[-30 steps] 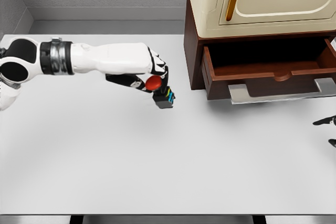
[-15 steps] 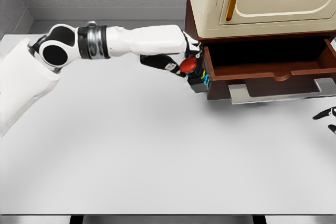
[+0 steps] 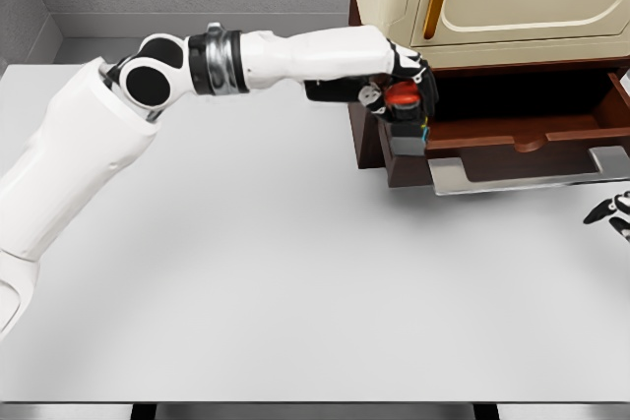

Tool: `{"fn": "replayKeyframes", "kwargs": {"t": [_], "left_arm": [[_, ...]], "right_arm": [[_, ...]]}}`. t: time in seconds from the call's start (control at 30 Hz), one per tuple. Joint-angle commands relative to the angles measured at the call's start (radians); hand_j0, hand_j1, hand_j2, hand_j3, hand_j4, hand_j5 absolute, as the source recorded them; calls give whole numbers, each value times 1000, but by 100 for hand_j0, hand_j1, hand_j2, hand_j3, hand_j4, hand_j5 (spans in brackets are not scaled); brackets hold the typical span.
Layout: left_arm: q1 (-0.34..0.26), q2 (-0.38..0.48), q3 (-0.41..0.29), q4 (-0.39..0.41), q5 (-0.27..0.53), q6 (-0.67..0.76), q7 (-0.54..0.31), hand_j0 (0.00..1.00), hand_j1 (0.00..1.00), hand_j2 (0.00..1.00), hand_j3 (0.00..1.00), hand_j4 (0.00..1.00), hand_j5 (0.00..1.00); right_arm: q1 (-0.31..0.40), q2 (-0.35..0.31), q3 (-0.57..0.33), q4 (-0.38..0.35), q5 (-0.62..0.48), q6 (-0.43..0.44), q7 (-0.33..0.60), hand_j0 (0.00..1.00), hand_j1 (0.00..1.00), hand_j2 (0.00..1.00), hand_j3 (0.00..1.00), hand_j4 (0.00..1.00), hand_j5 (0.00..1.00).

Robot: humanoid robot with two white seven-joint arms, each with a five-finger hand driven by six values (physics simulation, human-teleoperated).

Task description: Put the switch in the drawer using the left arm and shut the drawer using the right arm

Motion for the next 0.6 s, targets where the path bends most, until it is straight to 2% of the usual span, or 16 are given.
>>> {"fn": "replayKeyframes", "kwargs": {"t": [0.0, 0.07, 0.23, 0.33, 0.47, 0.57], "left_arm": [[-2, 0, 0, -3, 40, 0, -6, 33, 33, 33, 33, 33, 33], [-15, 1, 0, -5, 67, 0, -6, 33, 33, 33, 33, 33, 33], [-23, -2, 0, 4, 69, 0, -6, 33, 33, 33, 33, 33, 33], [-35, -8, -3, 62, 63, 0, -6, 33, 33, 33, 33, 33, 33], [-57, -63, -9, 138, 53, 0, -6, 33, 33, 33, 33, 33, 33], [-64, -123, -12, 151, 17, 0, -6, 33, 33, 33, 33, 33, 33]], "right_arm": [[0, -2, 3, 0, -7, 2, 0, 44, 44, 44, 44, 44, 44], [-6, -16, 17, 0, -7, 2, 0, 44, 44, 44, 44, 44, 44], [-6, -20, 17, 0, -7, 2, 0, 45, 45, 45, 45, 45, 45], [-5, -34, 17, 0, -9, 2, 0, 45, 45, 45, 45, 45, 45], [-5, -34, 17, 0, -9, 2, 0, 45, 45, 45, 45, 45, 45], [-3, -36, 15, 0, -9, 2, 0, 45, 45, 45, 45, 45, 45]]}}
